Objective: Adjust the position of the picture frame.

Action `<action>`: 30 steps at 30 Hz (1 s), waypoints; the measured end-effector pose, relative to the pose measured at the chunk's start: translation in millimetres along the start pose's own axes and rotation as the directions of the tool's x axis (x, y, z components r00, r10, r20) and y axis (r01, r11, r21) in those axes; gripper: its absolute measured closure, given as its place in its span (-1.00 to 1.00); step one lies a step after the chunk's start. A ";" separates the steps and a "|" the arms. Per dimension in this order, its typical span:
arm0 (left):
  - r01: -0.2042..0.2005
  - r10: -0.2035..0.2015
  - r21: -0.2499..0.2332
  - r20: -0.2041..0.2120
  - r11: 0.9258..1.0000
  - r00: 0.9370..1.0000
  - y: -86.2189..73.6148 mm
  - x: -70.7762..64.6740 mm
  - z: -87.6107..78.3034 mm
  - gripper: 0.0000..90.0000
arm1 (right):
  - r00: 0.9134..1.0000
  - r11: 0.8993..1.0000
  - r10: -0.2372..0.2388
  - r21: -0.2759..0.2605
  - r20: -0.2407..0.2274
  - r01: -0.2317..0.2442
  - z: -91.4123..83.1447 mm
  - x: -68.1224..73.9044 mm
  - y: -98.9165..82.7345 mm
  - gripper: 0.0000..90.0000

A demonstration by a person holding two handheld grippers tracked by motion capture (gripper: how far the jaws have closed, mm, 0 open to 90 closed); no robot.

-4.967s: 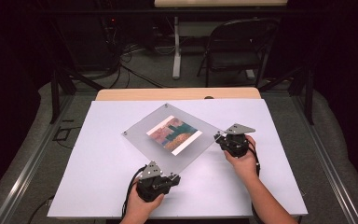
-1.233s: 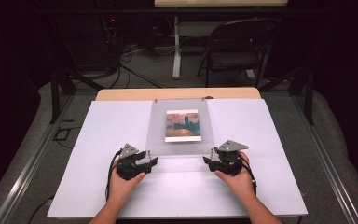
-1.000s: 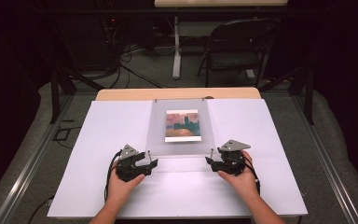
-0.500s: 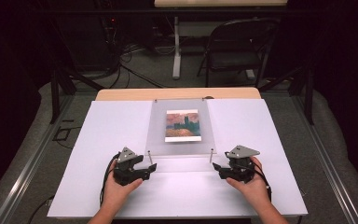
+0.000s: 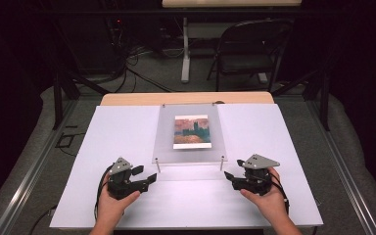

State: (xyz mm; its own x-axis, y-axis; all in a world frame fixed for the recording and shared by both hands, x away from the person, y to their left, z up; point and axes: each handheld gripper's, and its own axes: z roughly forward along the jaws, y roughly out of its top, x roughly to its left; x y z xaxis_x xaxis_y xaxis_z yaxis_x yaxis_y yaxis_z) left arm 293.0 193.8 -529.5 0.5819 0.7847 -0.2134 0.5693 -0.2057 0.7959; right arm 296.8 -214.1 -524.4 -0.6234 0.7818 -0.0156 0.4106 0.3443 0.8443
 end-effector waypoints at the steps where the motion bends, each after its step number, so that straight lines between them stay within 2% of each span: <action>1: -0.006 0.006 0.002 -0.006 1.000 1.000 0.4 -0.2 -0.7 -0.23 | 1.000 1.000 0.001 -0.003 -0.002 -0.001 -0.9 -0.2 0.6 -0.22; 7: -0.013 0.013 0.001 0.000 1.000 1.000 7.6 1.7 -3.9 -0.21 | 0.999 0.999 0.042 -0.018 -0.018 -0.043 -5.2 -4.7 4.8 -0.16; 11: -0.002 0.002 0.000 0.008 1.000 1.000 22.5 7.9 -2.8 -0.21 | 0.996 0.996 0.089 0.021 -0.026 -0.088 -0.6 -13.4 10.9 -0.07; 13: -0.013 0.013 0.007 -0.014 1.000 1.000 32.7 12.3 -0.1 -0.22 | 0.994 0.994 0.105 0.045 -0.023 -0.104 5.0 -19.5 15.7 -0.07; 17: 0.011 -0.011 0.012 -0.018 1.000 1.000 54.8 25.0 9.6 -0.23 | 0.994 0.991 0.113 0.077 -0.007 -0.113 19.7 -35.2 28.9 -0.07; 20: 0.008 -0.008 0.012 -0.063 1.000 0.998 69.8 36.4 20.0 -0.27 | 0.988 0.986 0.152 0.073 -0.028 -0.149 30.3 -50.2 40.8 -0.07; 22: 0.016 -0.015 0.017 -0.089 1.000 0.996 77.9 43.6 26.3 -0.27 | 0.986 0.984 0.163 0.075 -0.017 -0.162 35.8 -57.8 49.3 -0.07; 25: 0.046 -0.044 0.019 -0.098 0.999 0.994 87.9 53.2 36.2 -0.28 | 0.990 0.985 0.140 0.100 0.009 -0.140 44.4 -64.5 62.9 -0.10; 27: 0.048 -0.045 0.020 -0.111 0.999 0.993 94.1 57.5 43.5 -0.27 | 0.991 0.985 0.130 0.110 0.021 -0.132 51.2 -68.4 70.7 -0.10; 30: 0.056 -0.054 0.021 -0.103 0.998 0.993 102.9 62.8 53.8 -0.26 | 0.993 0.987 0.111 0.116 0.036 -0.114 61.4 -75.8 81.7 -0.10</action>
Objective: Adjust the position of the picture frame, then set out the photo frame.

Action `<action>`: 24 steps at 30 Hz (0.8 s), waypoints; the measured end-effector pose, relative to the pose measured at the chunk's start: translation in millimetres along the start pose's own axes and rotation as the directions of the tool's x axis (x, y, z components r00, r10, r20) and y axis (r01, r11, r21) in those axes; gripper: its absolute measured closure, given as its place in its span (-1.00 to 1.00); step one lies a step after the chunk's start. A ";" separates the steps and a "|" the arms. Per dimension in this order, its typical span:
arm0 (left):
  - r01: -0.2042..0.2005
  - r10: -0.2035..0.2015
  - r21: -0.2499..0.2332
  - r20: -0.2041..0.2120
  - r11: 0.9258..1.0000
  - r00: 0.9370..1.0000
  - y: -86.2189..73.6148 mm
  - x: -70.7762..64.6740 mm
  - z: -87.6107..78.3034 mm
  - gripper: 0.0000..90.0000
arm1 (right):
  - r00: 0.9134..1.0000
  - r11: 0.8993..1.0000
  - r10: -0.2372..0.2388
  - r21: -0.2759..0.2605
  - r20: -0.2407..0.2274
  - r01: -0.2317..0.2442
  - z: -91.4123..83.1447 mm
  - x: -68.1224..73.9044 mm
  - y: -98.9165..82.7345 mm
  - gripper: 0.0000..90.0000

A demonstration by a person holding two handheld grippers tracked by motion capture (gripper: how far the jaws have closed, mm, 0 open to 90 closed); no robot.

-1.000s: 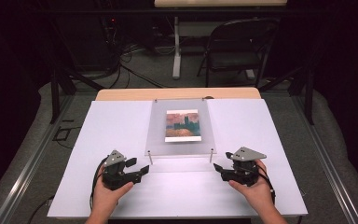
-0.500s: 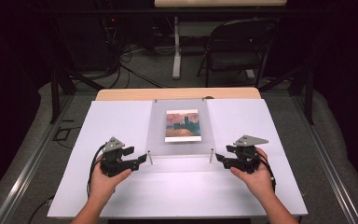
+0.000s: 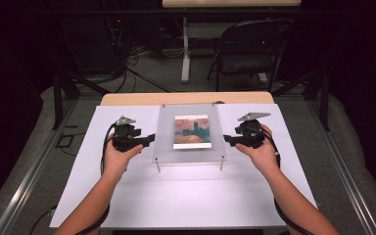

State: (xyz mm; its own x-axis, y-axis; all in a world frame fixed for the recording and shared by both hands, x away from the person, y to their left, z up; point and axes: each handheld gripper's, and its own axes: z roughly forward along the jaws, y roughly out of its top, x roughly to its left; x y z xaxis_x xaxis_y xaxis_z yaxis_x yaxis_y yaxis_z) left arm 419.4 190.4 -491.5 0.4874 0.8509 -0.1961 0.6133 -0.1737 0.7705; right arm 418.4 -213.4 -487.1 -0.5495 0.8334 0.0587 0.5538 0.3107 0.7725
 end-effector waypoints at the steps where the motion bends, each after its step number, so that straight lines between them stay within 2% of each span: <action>1: 0.003 -0.003 0.000 0.001 1.000 1.000 2.8 1.3 3.3 -0.26 | 1.000 1.000 0.000 0.001 0.005 0.000 3.2 -2.2 3.7 -0.10; 5: 0.021 -0.021 0.018 -0.002 1.000 1.000 13.0 6.3 16.8 -0.26 | 1.000 1.000 0.019 0.000 0.013 -0.019 17.6 -9.4 15.2 -0.11; 8: 0.062 -0.061 0.016 -0.005 0.998 0.998 18.7 11.0 26.4 -0.26 | 0.999 0.999 0.044 0.012 0.027 -0.044 29.3 -14.7 21.2 -0.11; 12: 0.113 -0.113 0.035 0.000 0.993 0.994 23.4 16.6 35.6 -0.23 | 0.996 0.996 0.087 0.010 0.010 -0.087 42.7 -19.0 26.8 -0.11; 17: 0.127 -0.126 0.065 -0.021 0.990 0.992 26.2 20.8 45.3 -0.23 | 0.993 0.993 0.121 0.017 -0.005 -0.121 56.6 -21.9 29.4 -0.12; 20: 0.148 -0.147 0.069 -0.020 0.987 0.989 27.7 22.1 49.8 -0.23 | 0.990 0.989 0.142 0.030 -0.007 -0.142 61.7 -22.7 30.5 -0.14; 24: 0.155 -0.154 0.089 -0.014 0.984 0.988 29.3 18.6 56.9 -0.25 | 0.986 0.986 0.166 0.041 -0.032 -0.164 67.5 -21.3 32.3 -0.17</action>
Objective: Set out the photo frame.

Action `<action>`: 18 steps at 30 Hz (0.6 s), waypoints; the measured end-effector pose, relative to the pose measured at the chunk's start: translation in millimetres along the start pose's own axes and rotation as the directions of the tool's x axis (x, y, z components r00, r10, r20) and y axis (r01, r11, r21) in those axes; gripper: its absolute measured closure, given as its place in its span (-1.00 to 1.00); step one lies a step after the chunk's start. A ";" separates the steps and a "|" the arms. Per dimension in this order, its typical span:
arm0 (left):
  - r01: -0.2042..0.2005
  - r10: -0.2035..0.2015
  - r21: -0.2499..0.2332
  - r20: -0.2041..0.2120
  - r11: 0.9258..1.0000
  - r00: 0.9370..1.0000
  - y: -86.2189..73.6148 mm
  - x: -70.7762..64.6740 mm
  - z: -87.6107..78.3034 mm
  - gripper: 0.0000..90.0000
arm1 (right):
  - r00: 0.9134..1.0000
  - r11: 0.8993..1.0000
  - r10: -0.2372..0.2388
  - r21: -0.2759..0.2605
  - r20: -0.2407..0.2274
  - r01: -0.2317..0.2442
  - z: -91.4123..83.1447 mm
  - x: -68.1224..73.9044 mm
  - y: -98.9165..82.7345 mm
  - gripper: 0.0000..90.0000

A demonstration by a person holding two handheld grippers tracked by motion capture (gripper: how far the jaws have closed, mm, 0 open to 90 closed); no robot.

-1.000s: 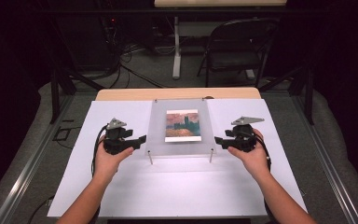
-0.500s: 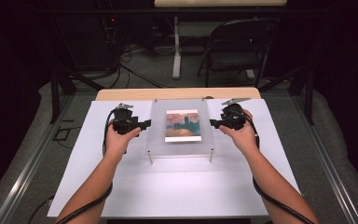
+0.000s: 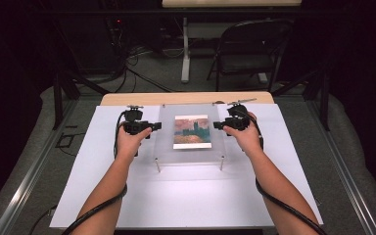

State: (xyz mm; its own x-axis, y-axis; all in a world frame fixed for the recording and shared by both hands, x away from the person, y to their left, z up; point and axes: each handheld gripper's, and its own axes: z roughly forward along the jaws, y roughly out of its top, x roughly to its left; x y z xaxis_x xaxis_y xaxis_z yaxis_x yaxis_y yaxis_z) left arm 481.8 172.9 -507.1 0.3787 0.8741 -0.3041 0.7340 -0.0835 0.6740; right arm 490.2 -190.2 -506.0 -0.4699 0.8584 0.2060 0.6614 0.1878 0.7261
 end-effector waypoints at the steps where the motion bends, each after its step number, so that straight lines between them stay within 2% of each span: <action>1: 0.002 -0.002 0.006 0.007 1.000 1.000 0.3 -1.5 1.9 -0.25 | 1.000 1.000 0.001 0.002 -0.004 -0.001 1.1 0.6 0.4 -0.18; 6: -0.016 0.015 0.054 0.023 0.998 1.000 0.0 -9.9 12.2 -0.23 | 0.999 0.999 0.017 0.040 -0.029 -0.016 7.8 1.5 0.8 -0.19; 12: 0.013 -0.016 0.074 0.045 0.997 0.999 -2.9 -12.3 21.8 -0.25 | 0.998 0.997 0.041 0.066 -0.043 -0.038 13.1 1.5 -2.5 -0.20; 15: 0.017 -0.020 0.090 0.038 0.996 0.999 -4.7 -11.8 25.3 -0.27 | 0.998 0.996 0.047 0.083 -0.047 -0.043 15.9 0.5 -4.8 -0.20; 18: 0.022 -0.025 0.096 0.038 0.995 0.999 -5.8 -10.8 27.1 -0.28 | 0.996 0.994 0.074 0.091 -0.058 -0.068 17.8 -1.8 -6.6 -0.20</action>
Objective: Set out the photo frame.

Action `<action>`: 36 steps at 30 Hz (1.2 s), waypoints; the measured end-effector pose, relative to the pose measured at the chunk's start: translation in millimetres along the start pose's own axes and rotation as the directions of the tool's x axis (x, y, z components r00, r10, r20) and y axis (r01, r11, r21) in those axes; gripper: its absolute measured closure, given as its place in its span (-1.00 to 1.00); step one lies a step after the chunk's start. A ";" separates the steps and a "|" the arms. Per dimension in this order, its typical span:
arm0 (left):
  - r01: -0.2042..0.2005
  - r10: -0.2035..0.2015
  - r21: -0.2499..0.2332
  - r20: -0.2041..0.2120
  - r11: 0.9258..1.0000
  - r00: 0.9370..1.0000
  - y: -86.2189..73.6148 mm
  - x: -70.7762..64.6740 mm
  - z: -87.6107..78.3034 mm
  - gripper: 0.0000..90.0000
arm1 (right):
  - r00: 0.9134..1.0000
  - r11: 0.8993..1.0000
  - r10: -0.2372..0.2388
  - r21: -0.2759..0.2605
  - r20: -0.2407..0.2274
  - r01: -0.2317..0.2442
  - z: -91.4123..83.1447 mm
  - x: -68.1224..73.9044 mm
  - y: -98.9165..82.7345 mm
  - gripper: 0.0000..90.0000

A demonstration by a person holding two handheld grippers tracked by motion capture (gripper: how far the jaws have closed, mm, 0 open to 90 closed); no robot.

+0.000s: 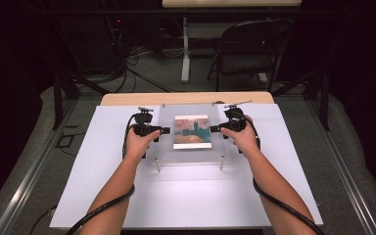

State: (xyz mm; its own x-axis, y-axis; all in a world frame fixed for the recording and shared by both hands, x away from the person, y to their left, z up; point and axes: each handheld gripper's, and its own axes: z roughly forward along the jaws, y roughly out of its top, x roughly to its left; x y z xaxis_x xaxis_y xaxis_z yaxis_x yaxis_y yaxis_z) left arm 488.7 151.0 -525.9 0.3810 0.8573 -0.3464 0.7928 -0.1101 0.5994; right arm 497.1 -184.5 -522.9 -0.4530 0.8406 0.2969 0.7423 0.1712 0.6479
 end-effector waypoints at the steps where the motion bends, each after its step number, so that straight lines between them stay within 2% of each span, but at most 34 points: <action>1: 0.001 -0.001 0.005 0.001 1.000 1.000 -0.2 0.1 0.4 -0.28 | 1.000 1.000 0.004 0.003 -0.007 -0.004 0.7 -0.8 -0.4 -0.20; 8: 0.014 -0.014 0.010 0.004 1.000 1.000 1.1 1.2 2.0 -0.31 | 1.000 1.000 0.025 0.016 -0.015 -0.025 2.2 -1.5 0.6 -0.20; 11: 0.026 -0.026 0.011 0.007 1.000 1.000 0.8 1.0 3.3 -0.36 | 0.999 0.999 0.032 0.019 -0.018 -0.032 3.2 -2.0 0.7 -0.23; 14: 0.049 -0.049 0.011 0.018 0.999 0.999 0.3 2.0 5.3 -0.39 | 0.997 0.997 0.067 0.029 -0.031 -0.066 5.6 -3.4 0.6 -0.29; 23: 0.078 -0.079 0.012 0.042 0.997 0.996 2.5 6.1 11.0 -0.46 | 0.995 0.995 0.095 0.029 -0.037 -0.094 9.9 -5.7 1.9 -0.34; 24: 0.086 -0.086 0.016 0.060 0.996 0.994 3.1 7.4 13.2 -0.45 | 0.994 0.994 0.102 0.030 -0.044 -0.101 11.1 -7.6 2.1 -0.35; 29: 0.099 -0.100 0.013 0.069 0.995 0.993 4.3 8.4 16.9 -0.48 | 0.986 0.990 0.142 0.034 -0.083 -0.139 15.8 -11.6 2.5 -0.36; 36: 0.103 -0.104 0.011 0.062 0.995 0.993 4.6 7.6 16.3 -0.46 | 0.986 0.989 0.144 0.024 -0.082 -0.143 19.2 -11.0 3.5 -0.39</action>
State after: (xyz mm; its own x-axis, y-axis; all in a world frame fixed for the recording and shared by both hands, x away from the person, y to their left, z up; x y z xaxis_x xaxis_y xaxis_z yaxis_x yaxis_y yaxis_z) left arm 503.0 148.8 -537.6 0.3255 0.8312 -0.4507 0.8332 -0.0268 0.5523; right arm 514.2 -183.3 -537.4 -0.3804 0.8113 0.4439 0.8110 0.0619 0.5818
